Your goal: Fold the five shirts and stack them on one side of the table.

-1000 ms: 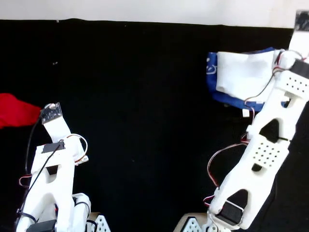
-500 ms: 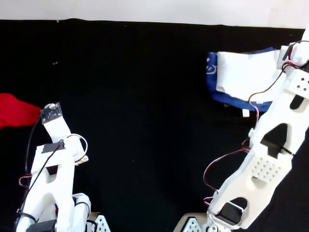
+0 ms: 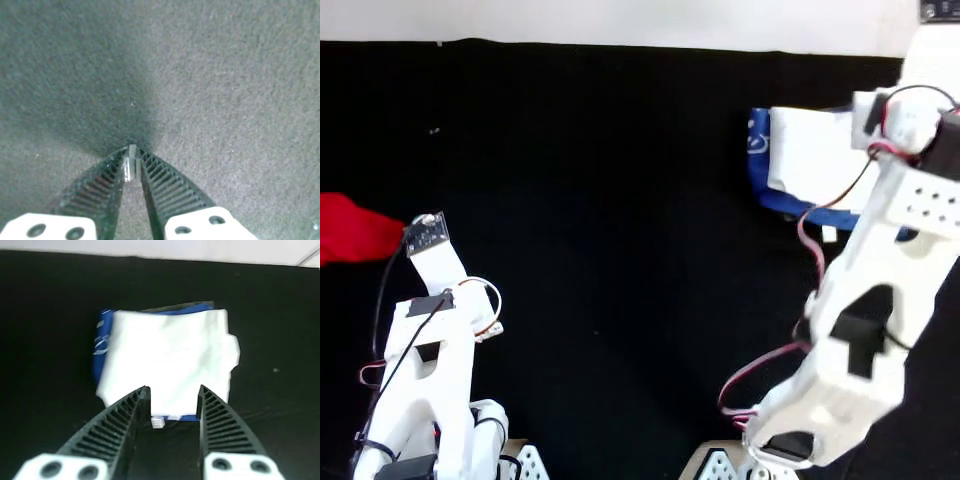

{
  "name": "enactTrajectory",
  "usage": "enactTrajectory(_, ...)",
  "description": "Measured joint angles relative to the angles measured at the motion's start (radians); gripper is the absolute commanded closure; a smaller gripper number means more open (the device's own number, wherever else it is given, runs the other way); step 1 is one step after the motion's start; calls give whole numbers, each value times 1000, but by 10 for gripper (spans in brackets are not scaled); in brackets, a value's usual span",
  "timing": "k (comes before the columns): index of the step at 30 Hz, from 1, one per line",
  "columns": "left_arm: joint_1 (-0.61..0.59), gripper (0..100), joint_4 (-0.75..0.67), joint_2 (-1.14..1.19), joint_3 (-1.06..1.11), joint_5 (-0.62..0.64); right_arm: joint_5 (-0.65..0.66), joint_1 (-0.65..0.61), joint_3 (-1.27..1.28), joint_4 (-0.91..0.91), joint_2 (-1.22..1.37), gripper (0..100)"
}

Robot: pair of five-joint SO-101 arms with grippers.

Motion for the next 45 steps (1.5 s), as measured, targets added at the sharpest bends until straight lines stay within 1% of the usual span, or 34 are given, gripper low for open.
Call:
enactTrajectory(6,0,991,0,0,0,0,0,-163,608,-5,-341,850)
enactTrajectory(8,0,991,0,0,0,0,0,-212,830,-60,-437,850)
enactTrajectory(11,0,991,0,0,0,0,0,-264,1166,-201,-577,850)
enactTrajectory(14,0,991,0,2,0,0,0,-270,1501,-394,-704,854)
enactTrajectory(15,0,991,0,2,0,0,3,-272,1608,-459,-743,878)
enactTrajectory(17,0,991,0,2,0,0,3,-273,1812,-583,-815,992)
enactTrajectory(18,0,991,0,2,0,0,3,-273,1906,-646,-847,994)
enactTrajectory(19,0,991,0,2,0,0,3,-273,1993,-707,-876,974)
enactTrajectory(22,0,991,0,2,0,0,3,-273,2209,-848,-944,993)
enactTrajectory(27,0,989,0,2,0,0,3,-272,2440,-1023,-1010,990)
enactTrajectory(30,0,987,0,2,0,0,3,-236,2552,-1155,-1033,990)
enactTrajectory(35,12,986,9,5,-15,-2,3,-224,2578,-1195,-1045,986)
enactTrajectory(37,12,973,86,6,-55,-31,3,-224,2579,-1198,-1045,986)
enactTrajectory(39,8,911,204,8,-129,-78,3,-222,2579,-1198,-1045,986)
enactTrajectory(41,-46,836,310,8,-218,-124,3,-221,2579,-1198,-1045,986)
enactTrajectory(42,-83,820,344,11,-265,-153,3,-221,2579,-1198,-1045,986)
enactTrajectory(45,-201,819,397,61,-408,-244,3,-221,2579,-1198,-1045,986)
